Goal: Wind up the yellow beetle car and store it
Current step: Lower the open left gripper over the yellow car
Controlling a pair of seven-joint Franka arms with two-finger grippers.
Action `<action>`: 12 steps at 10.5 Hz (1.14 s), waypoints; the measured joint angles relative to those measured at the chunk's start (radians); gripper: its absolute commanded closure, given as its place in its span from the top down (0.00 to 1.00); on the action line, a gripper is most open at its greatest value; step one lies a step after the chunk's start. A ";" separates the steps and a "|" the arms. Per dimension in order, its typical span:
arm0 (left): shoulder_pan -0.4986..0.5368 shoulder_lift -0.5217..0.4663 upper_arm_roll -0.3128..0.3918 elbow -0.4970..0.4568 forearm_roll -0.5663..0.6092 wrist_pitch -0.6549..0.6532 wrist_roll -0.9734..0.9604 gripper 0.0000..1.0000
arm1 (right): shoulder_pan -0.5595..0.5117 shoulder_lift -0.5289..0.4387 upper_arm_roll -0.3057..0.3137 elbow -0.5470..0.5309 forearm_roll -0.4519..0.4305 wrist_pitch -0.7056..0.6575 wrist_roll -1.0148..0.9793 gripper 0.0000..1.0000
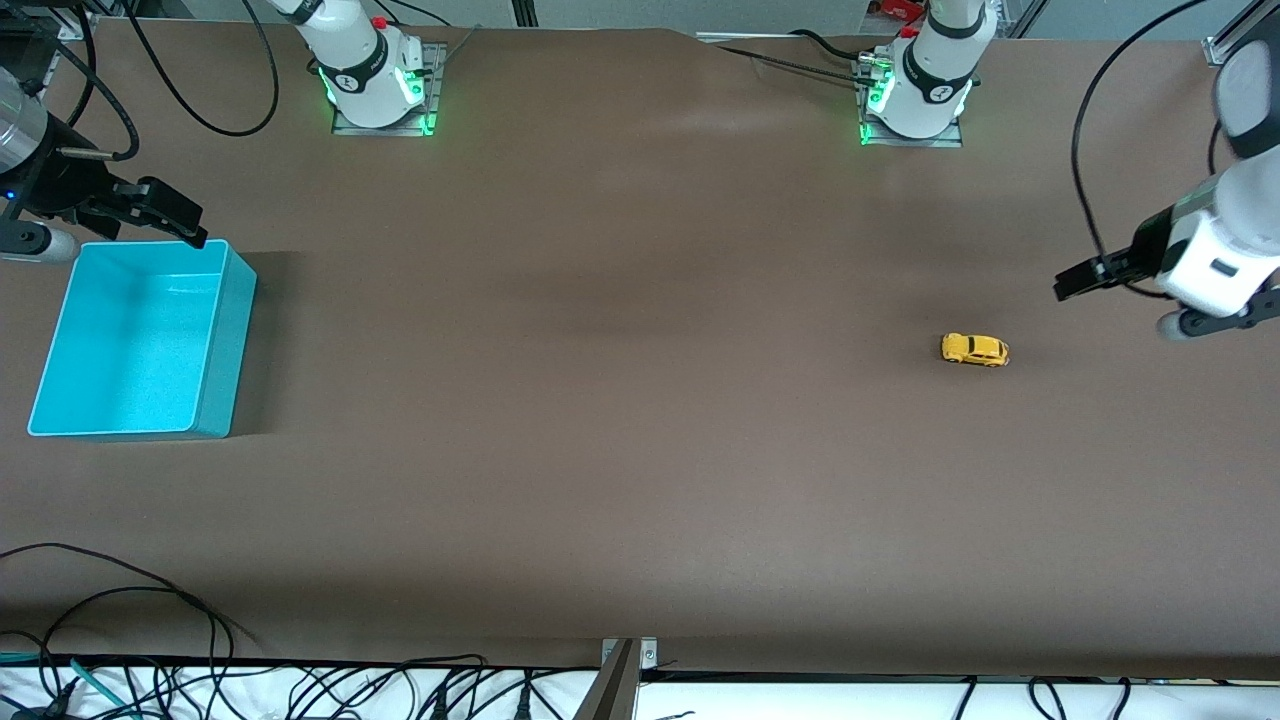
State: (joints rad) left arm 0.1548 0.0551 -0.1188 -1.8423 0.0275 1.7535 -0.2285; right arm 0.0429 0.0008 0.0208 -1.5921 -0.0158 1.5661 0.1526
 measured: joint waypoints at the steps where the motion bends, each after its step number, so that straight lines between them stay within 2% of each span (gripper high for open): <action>1: 0.000 0.007 0.000 -0.041 0.000 0.066 0.030 1.00 | 0.000 0.000 0.000 0.000 -0.002 0.000 0.000 1.00; 3: 0.001 0.016 0.000 -0.120 0.000 0.206 0.135 1.00 | 0.000 0.000 0.001 0.002 -0.002 0.000 -0.001 1.00; 7: 0.010 0.048 0.005 -0.192 0.001 0.325 0.357 1.00 | 0.000 0.000 0.002 0.010 -0.002 0.000 -0.001 1.00; 10: 0.027 0.104 0.032 -0.248 0.005 0.464 0.703 1.00 | 0.000 0.000 0.000 0.017 -0.002 0.001 0.000 1.00; 12: 0.028 0.131 0.035 -0.257 0.006 0.477 0.927 1.00 | 0.000 0.000 0.000 0.018 -0.002 0.001 0.000 1.00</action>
State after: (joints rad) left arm 0.1826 0.1856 -0.0836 -2.0990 0.0332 2.2301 0.6985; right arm 0.0426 0.0008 0.0211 -1.5745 -0.0181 1.5667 0.1524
